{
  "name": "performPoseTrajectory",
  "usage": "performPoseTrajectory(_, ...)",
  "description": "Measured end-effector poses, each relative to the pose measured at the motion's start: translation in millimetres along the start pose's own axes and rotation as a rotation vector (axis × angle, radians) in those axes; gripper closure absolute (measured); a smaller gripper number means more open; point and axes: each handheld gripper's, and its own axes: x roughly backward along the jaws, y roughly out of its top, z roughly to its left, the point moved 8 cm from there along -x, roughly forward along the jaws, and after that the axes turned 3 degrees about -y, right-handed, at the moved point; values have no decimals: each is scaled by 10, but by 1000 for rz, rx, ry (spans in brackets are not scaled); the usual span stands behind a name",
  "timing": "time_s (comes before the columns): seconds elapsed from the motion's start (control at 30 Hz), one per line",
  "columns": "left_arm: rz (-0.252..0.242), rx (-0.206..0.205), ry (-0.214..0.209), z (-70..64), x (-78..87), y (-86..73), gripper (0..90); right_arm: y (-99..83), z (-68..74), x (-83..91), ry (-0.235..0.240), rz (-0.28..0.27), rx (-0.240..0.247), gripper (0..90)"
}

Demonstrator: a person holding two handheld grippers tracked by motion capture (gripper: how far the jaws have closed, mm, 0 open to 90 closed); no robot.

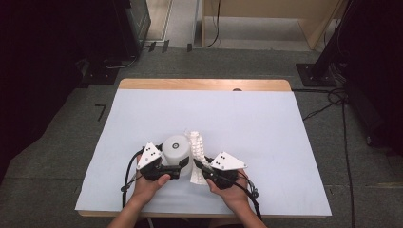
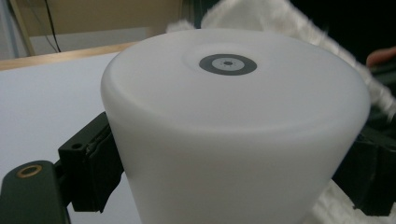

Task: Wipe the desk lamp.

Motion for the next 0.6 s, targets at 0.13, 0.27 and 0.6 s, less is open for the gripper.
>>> performPoseTrajectory(0.13, -20, 6, -4, 13, 41, 39, 90, -163, -14, -114, 5, 65, -14, 769)
performPoseTrajectory(0.27, -6, -23, -35, -83, 2, 14, 90, -246, -98, -158, -13, 100, -45, 769)
performPoseTrajectory(0.6, 17, -46, -32, -109, -37, -14, 90, 43, -93, 54, -19, -25, -3, 769)
